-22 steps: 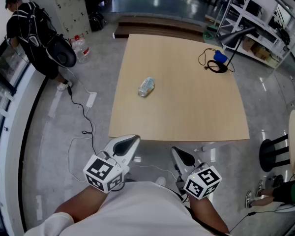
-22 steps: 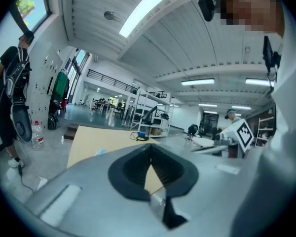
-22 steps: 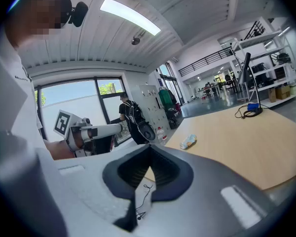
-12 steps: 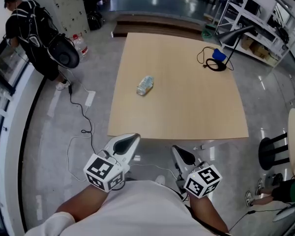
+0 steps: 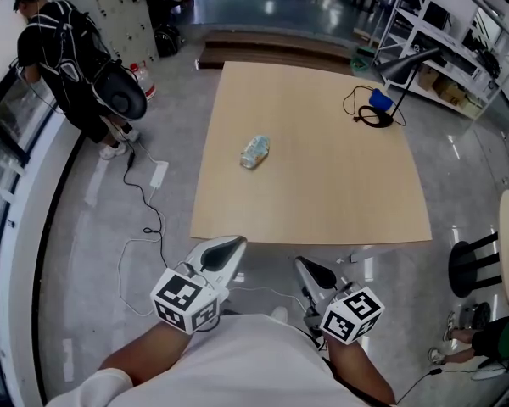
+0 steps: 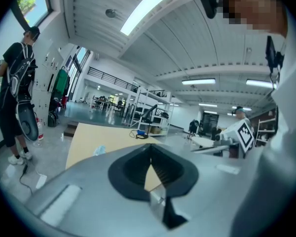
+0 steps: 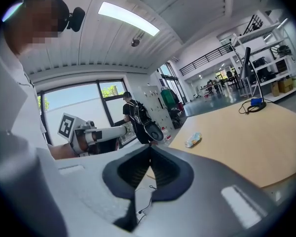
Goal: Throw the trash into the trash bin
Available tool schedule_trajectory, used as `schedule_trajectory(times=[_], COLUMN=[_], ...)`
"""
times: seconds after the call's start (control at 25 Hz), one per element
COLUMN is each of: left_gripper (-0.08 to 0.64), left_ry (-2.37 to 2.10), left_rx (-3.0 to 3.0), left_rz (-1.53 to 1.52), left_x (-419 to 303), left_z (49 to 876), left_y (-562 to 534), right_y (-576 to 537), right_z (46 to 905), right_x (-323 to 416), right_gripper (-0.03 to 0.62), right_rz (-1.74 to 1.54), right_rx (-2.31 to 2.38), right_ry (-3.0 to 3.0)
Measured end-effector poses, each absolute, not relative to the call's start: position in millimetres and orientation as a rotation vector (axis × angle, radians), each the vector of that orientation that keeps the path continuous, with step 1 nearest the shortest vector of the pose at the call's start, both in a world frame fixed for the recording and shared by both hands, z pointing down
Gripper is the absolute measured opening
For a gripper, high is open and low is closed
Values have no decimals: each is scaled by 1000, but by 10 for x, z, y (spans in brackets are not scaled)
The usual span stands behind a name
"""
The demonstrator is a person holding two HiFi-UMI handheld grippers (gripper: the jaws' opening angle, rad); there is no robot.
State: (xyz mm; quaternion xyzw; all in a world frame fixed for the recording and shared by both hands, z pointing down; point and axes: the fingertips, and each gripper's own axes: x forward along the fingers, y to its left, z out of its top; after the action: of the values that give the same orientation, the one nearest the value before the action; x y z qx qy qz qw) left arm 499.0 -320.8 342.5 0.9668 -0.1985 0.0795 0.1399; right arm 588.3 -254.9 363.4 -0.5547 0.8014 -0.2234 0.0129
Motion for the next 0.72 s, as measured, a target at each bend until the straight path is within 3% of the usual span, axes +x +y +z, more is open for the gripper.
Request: schedule_trajectory(times=[0.72], left_gripper=[9], left_ry=[-571], left_rx=[2778], left_rz=[235], left_x=[4509], left_z=[3518], left_y=[-3432], right_y=[-2755], right_z=[3734], right_x=[5562], right_gripper=[2], right_rz=[-747], right_rx=[-1838], right_ry=[2447])
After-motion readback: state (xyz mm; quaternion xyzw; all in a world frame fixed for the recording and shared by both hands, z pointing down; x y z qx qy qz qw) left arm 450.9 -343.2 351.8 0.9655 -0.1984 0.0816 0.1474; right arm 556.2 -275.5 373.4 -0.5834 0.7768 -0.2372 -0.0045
